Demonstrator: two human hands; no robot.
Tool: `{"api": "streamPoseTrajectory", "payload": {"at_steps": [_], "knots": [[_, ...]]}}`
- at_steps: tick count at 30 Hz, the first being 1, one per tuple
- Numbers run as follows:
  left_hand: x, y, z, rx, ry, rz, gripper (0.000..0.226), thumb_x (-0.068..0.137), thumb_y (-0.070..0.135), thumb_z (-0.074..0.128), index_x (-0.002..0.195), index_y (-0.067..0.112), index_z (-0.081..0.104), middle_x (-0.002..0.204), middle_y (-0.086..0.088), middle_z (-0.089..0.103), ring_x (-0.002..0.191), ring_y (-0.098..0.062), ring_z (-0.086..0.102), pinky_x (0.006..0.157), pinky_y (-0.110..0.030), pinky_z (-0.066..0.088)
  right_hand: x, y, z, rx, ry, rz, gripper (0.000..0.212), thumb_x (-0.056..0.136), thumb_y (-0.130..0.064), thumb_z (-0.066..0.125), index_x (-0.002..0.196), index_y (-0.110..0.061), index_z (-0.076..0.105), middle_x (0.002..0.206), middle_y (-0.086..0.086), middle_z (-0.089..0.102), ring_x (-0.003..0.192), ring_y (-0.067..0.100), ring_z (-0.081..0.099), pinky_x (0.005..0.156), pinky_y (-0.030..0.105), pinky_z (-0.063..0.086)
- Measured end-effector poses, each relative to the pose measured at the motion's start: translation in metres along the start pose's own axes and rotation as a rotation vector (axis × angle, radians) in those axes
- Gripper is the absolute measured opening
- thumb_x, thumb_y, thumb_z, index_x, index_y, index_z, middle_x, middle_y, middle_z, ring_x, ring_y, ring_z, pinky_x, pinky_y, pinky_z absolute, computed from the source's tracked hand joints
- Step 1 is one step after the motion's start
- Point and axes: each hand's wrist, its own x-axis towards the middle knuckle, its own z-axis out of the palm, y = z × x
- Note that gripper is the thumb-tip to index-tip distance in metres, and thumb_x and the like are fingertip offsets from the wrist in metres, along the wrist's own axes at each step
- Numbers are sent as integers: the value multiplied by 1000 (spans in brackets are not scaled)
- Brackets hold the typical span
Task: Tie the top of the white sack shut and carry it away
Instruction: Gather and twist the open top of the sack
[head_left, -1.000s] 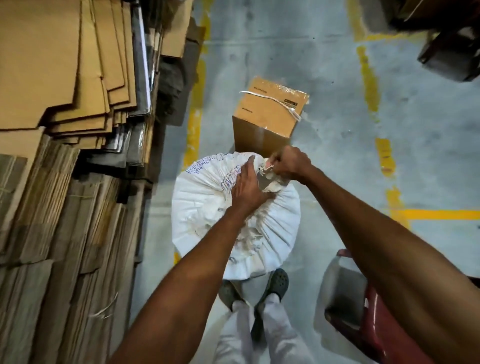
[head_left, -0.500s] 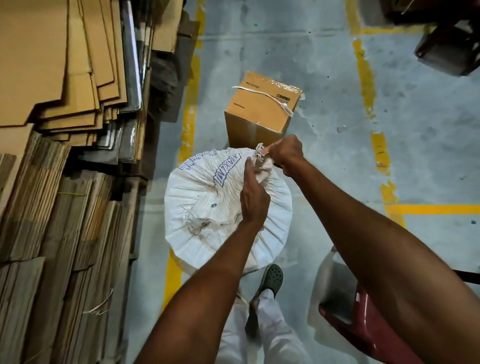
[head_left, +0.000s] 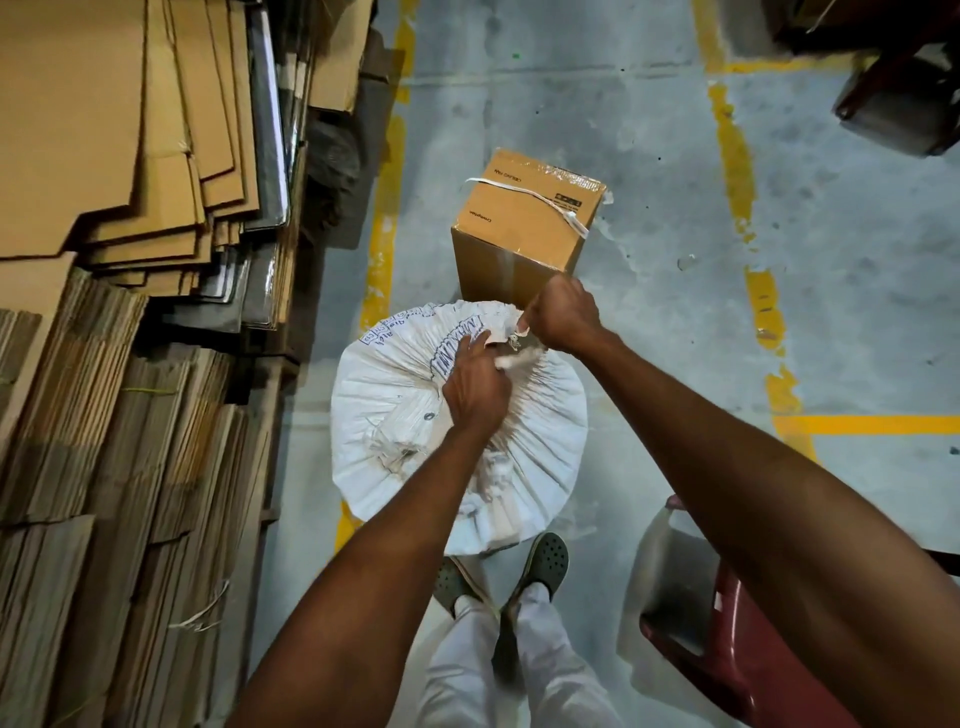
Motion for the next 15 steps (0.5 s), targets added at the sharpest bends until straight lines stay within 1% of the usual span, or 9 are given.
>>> {"api": "streamPoseTrajectory", "payload": {"at_steps": [2,4,5,7,8,10,12,13,15], "knots": [[7,-10,-14,-103,136,-95,34,88,8,64,117,20,76,126,-9,73,116,-36,66,86,-41,53,-9,12,-6,-1,-42,-126,23,83,3,70,84,-14,85,89,10,80,81,21,68,74,36,56],[15,-19,-26,-175,193,-127,28,86,11,67,108,21,81,108,-14,78,100,-41,69,77,-39,51,-21,24,-9,165,-99,-267,24,83,1,75,97,-14,85,95,5,80,76,4,65,71,33,51],[20,-23,-30,-188,198,-130,27,85,11,68,106,21,82,102,-16,78,96,-42,69,74,-39,50,-28,28,-10,347,-162,-287,25,84,-6,80,107,-16,83,102,1,79,75,0,65,71,32,51],[27,-29,-37,-194,218,-160,20,85,13,69,99,17,83,93,-23,76,89,-46,68,68,-38,46,-38,42,-4,712,-318,-203,60,81,-20,88,137,-24,66,125,0,70,88,3,69,79,30,59],[31,-31,-40,-195,225,-168,15,84,16,71,94,15,83,90,-26,73,86,-48,67,65,-38,42,-41,51,5,740,-354,-160,87,76,-25,93,151,-29,49,139,0,61,105,9,68,90,32,59],[34,-36,-42,-196,208,-133,13,84,22,75,85,11,81,85,-28,69,82,-48,65,62,-36,38,-41,69,32,478,-330,-149,139,59,-42,100,164,-31,11,166,1,29,144,20,42,116,40,42],[33,-38,-42,-223,171,-103,16,84,25,77,84,10,81,83,-26,69,80,-44,65,63,-35,39,-36,73,62,269,-307,-245,165,44,-59,99,164,-26,-10,174,-4,-1,160,21,10,126,40,19],[32,-39,-38,-257,141,-95,15,84,24,78,85,10,82,83,-24,72,80,-41,68,64,-32,37,-33,64,73,254,-296,-292,169,40,-64,98,164,-26,-11,174,-7,-3,161,19,6,125,39,15],[30,-41,-32,-304,57,-70,11,84,18,77,81,8,80,78,-18,76,75,-33,70,64,-28,37,-22,37,86,350,-263,-342,158,40,-63,96,165,-27,6,172,-4,19,157,19,25,124,40,23]]}}
